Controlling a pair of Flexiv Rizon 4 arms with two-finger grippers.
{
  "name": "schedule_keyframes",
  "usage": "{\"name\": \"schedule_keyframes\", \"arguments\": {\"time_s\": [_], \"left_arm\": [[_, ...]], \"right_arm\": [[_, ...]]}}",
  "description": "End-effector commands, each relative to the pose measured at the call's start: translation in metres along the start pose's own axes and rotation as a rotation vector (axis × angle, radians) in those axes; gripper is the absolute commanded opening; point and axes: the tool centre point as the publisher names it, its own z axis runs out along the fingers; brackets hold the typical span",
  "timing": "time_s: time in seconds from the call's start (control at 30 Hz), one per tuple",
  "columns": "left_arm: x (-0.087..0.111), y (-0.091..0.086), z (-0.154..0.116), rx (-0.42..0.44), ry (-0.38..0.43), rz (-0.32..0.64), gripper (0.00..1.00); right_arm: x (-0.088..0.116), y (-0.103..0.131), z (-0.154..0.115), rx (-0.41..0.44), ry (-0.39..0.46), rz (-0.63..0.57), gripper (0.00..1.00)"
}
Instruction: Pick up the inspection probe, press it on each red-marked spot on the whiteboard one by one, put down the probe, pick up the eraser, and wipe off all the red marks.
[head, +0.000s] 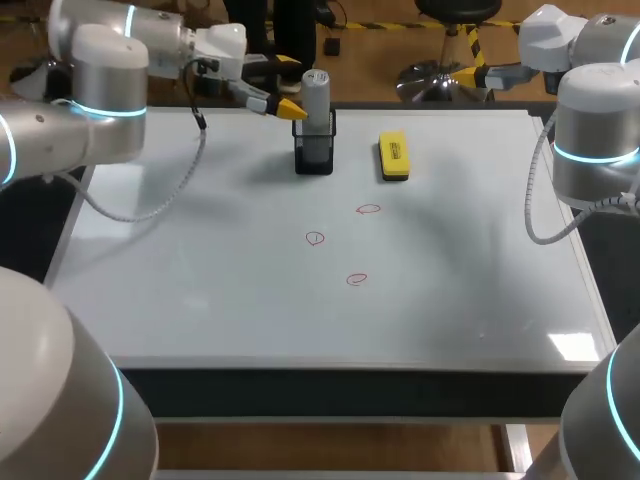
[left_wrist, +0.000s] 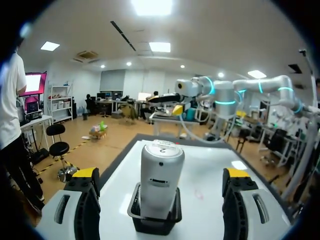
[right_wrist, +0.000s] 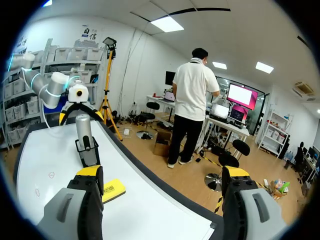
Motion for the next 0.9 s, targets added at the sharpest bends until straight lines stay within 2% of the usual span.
{"name": "schedule_keyframes", "arguments": {"time_s": [0.03,0.57,0.9], "left_arm": [[-0.005,0.008,0.013,0.016,-0.002,-0.002,1.0],[-0.003,0.01,0.03,0.027,-0.03,0.001,1.0],[-0.004,0.011,0.029,0.028,-0.062,-0.005,0.98]], "right_arm": [[-0.001,0.0,0.0,0.002,0.001,0.0,1.0],[-0.001,0.0,0.0,0.002,0.001,0.0,1.0],[-0.001,0.0,0.0,0.002,0.001,0.0,1.0]]}}
